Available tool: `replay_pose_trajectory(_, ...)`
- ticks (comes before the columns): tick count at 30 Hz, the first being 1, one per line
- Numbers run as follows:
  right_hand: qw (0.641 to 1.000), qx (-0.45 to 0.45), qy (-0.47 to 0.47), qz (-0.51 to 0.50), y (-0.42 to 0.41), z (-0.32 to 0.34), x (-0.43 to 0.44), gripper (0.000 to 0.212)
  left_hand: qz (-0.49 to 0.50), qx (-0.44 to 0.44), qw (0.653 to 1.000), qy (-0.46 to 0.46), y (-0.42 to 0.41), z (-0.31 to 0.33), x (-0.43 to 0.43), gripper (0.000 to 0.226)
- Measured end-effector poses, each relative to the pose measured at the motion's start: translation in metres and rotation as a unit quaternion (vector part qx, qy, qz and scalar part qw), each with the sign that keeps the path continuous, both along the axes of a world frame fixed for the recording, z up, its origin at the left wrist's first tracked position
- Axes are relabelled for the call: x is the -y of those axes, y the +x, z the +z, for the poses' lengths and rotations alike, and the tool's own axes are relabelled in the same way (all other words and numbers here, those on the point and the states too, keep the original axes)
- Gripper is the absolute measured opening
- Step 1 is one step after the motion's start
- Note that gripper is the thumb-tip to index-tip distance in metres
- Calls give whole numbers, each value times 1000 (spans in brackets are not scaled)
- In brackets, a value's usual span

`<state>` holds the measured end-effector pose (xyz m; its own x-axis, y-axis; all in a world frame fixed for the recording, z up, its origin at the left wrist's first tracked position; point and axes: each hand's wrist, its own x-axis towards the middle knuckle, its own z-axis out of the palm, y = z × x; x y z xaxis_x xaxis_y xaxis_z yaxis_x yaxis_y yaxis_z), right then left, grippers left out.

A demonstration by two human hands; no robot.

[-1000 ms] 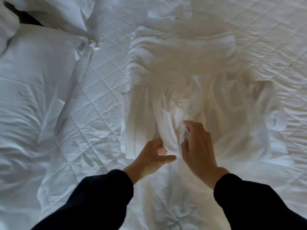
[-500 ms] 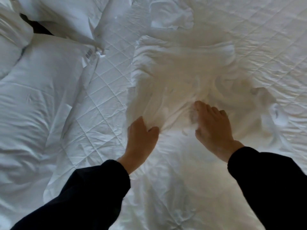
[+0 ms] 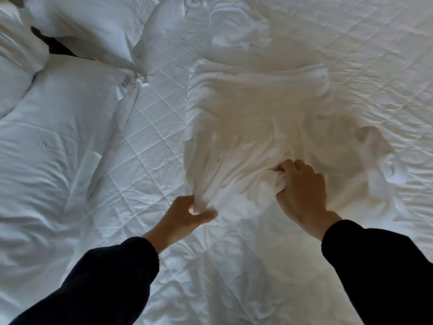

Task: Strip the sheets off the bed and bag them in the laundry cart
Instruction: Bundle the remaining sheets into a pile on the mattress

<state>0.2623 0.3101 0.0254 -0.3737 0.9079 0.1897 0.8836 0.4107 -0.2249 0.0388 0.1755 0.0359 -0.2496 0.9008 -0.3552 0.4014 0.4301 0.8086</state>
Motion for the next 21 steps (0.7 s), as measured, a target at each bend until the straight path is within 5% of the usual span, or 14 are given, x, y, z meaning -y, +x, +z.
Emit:
replay_pose_trajectory(6, 997, 25, 52, 51, 15, -15, 19, 46, 136, -25, 990, 33, -57, 10, -8, 29)
replay_pose_trajectory(10, 994, 64, 36, 75, 21, -40, 45, 52, 90, 13, 995, -36, -52, 3, 11, 25)
replay_pose_trajectory(15, 991, 69, 1, 118, 14, -35, 50, 41, 82, 70, 994, 26, -29, 16, -20, 39)
replay_pose_trajectory(21, 982, -60, -6, 177, -11, 2, 19, 24, 40, -114, 992, -45, -3, 22, -109, 55)
